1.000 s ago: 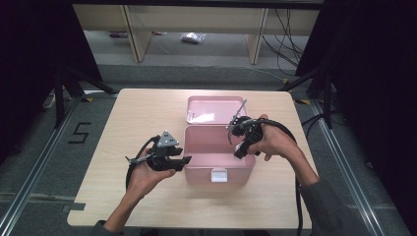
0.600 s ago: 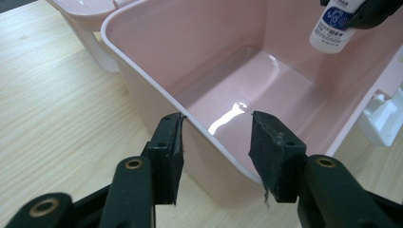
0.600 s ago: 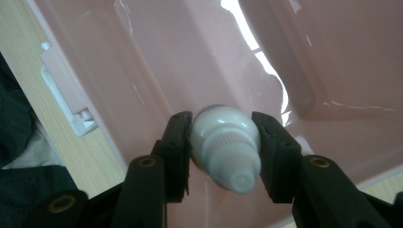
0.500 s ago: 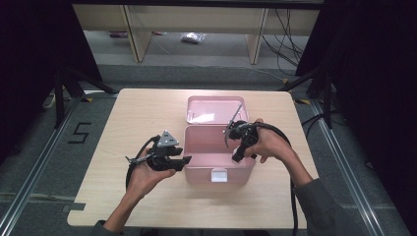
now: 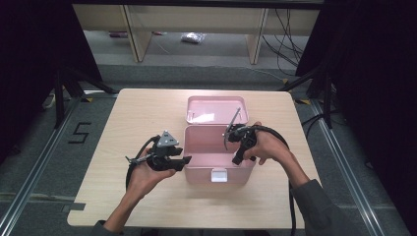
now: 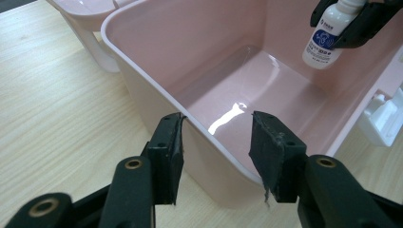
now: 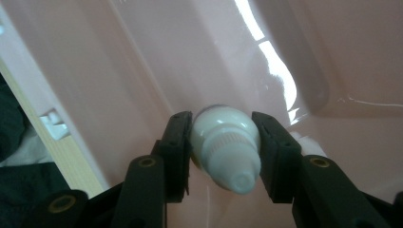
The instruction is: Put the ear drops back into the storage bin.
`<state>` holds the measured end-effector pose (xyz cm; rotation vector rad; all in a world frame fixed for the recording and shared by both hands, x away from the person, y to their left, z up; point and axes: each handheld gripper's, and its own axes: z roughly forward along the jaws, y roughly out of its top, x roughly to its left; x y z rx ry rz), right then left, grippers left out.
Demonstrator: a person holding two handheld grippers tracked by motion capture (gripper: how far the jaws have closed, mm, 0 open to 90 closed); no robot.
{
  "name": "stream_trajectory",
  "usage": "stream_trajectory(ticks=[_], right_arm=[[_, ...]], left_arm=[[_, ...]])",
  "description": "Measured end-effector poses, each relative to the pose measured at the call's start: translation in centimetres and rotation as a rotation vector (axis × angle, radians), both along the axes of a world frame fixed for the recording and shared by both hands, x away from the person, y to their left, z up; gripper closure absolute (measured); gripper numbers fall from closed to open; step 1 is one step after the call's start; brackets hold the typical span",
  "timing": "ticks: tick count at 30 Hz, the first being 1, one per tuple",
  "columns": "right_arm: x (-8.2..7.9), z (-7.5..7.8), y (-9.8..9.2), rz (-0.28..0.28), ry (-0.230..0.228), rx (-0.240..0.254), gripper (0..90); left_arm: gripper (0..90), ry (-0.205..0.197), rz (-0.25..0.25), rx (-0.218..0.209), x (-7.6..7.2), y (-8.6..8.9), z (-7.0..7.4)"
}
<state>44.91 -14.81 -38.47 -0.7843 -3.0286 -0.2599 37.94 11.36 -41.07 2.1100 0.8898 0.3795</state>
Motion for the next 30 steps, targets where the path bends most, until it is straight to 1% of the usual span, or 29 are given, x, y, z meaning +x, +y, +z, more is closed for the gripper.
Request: stream_trajectory(ticks=[2,5,6,8,9,10,11,12,13,14,15,16,17,18,19,20,21,22,23,24,26,27,28,29,30], right_arm=[[0.0,-0.2,0.0,-0.008,0.004,-0.008,60.3],[0.1,-0.5,0.0,-0.002,0.005,-0.007,60.3],[-0.1,-0.6,0.1,-0.022,0.008,-0.017,60.3],[0.3,-0.8,-0.1,0.019,-0.010,-0.028,60.4],[0.0,-0.8,0.0,-0.016,0.005,-0.021,60.3],[0.3,-0.8,-0.1,0.018,-0.012,-0.033,60.3],[0.0,-0.8,0.0,-0.016,0.009,-0.017,60.4],[0.0,-0.8,0.0,-0.019,0.009,-0.019,60.3],[0.0,-0.8,0.1,-0.017,0.011,-0.023,60.3],[0.1,-0.9,0.0,0.005,0.000,-0.027,60.3],[0.3,-1.0,-0.1,0.029,-0.014,-0.043,60.3],[0.1,-1.0,-0.1,-0.002,-0.001,-0.050,60.4],[0.0,-1.1,0.0,-0.018,0.010,-0.025,60.3],[0.0,-1.2,-0.1,-0.018,0.004,-0.050,60.4],[0.1,-1.3,-0.1,-0.008,0.010,-0.042,60.3],[-0.1,-1.4,0.0,-0.024,0.017,-0.030,60.3],[0.0,-1.5,-0.1,-0.014,0.019,-0.030,60.3],[0.0,-1.6,-0.1,-0.013,0.011,-0.042,60.3],[0.1,-1.7,-0.2,0.004,0.009,-0.040,60.3],[0.1,-1.7,-0.2,0.003,0.013,-0.024,60.3],[0.0,-1.7,-0.2,-0.004,0.022,-0.030,60.3],[0.2,-1.8,-0.3,0.020,0.001,-0.047,60.3],[0.1,-1.8,-0.3,0.007,0.013,-0.037,60.3],[0.1,-1.8,-0.3,0.006,0.015,-0.035,60.3],[0.2,-1.8,-0.4,0.024,0.002,-0.051,60.3]], left_arm=[[54.3,-0.001,0.000,0.000,0.0,0.0,0.0],[54.3,-0.001,0.000,0.000,0.0,0.0,0.0],[54.3,0.001,-0.003,0.000,0.0,0.0,0.0],[54.3,0.000,-0.002,-0.002,0.0,0.0,0.0],[54.3,0.001,-0.003,-0.004,0.0,0.0,0.0],[54.3,-0.001,0.000,0.000,0.0,0.0,0.0],[54.3,0.000,-0.001,-0.001,0.0,0.0,0.0],[54.4,0.001,-0.003,-0.004,0.0,0.0,0.0],[54.3,0.001,-0.003,-0.003,0.0,0.0,0.0],[54.3,0.001,-0.003,-0.004,0.0,0.0,0.0],[54.3,0.001,-0.003,-0.004,0.0,0.0,0.0],[54.3,0.002,-0.003,-0.003,0.0,0.0,0.0],[54.3,-0.001,0.000,0.001,0.0,0.0,0.0],[54.3,-0.002,0.001,0.000,0.0,0.0,0.0],[54.3,0.001,-0.003,-0.004,0.0,0.0,0.0],[54.3,-0.001,0.000,0.000,0.0,0.0,0.0],[54.3,0.000,-0.001,-0.001,0.0,0.0,0.0],[54.3,0.001,-0.002,-0.003,0.0,0.0,0.0],[54.3,0.001,-0.003,-0.004,0.0,0.0,0.0],[54.3,0.001,-0.003,-0.004,0.0,0.0,0.0],[54.3,0.000,0.000,-0.001,0.0,0.0,0.0],[54.3,0.001,-0.002,-0.004,0.0,0.0,0.0],[54.3,0.001,-0.002,-0.003,0.0,0.0,0.0],[54.3,0.001,-0.002,-0.004,0.0,0.0,0.0],[54.3,0.001,-0.002,-0.004,0.0,0.0,0.0]])
